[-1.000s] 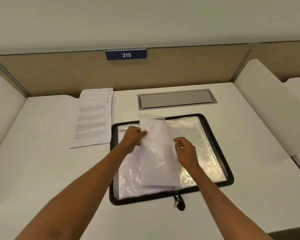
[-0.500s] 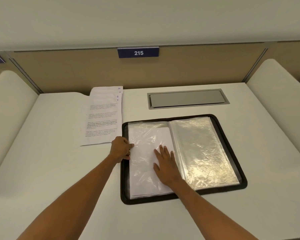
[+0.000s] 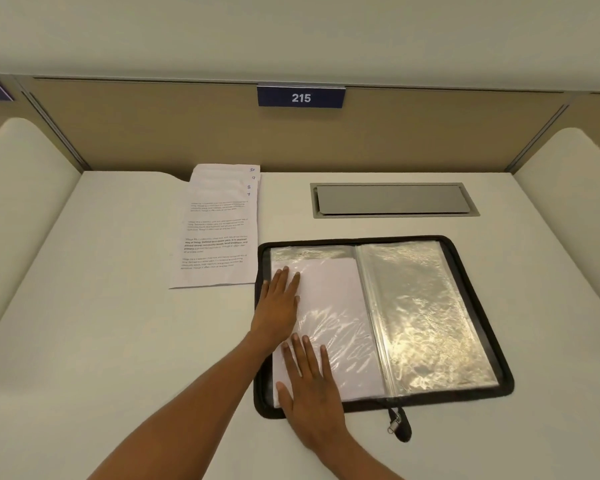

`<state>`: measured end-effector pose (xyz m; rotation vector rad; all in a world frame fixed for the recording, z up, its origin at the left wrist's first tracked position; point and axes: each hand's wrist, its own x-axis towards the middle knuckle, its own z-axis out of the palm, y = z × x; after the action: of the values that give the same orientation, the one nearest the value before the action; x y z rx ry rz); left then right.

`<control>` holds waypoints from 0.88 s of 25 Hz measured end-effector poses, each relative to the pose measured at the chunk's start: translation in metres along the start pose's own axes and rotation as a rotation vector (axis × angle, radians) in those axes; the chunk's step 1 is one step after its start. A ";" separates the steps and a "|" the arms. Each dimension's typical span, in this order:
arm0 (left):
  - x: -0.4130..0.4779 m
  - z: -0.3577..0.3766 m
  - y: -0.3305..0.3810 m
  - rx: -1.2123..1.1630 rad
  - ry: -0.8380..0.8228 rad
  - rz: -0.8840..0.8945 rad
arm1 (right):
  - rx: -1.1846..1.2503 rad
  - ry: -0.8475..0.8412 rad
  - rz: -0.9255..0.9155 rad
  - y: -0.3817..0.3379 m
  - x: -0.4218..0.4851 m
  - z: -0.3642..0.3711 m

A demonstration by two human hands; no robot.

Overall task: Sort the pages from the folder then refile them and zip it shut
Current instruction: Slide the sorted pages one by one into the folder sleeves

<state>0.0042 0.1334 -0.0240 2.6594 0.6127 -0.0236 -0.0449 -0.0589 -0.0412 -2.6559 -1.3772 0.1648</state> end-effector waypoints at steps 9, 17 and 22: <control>-0.019 -0.015 -0.070 -0.151 0.323 -0.042 | 0.263 0.192 0.103 -0.015 0.043 -0.014; -0.025 -0.023 -0.129 -0.139 0.363 -0.271 | 0.480 0.218 0.122 -0.049 0.201 -0.043; -0.018 -0.025 -0.122 -0.143 0.296 -0.345 | 0.286 0.059 0.193 -0.046 0.282 -0.054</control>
<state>-0.0658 0.2360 -0.0466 2.4064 1.1187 0.3087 0.0891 0.1941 0.0116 -2.5250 -0.9942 0.2787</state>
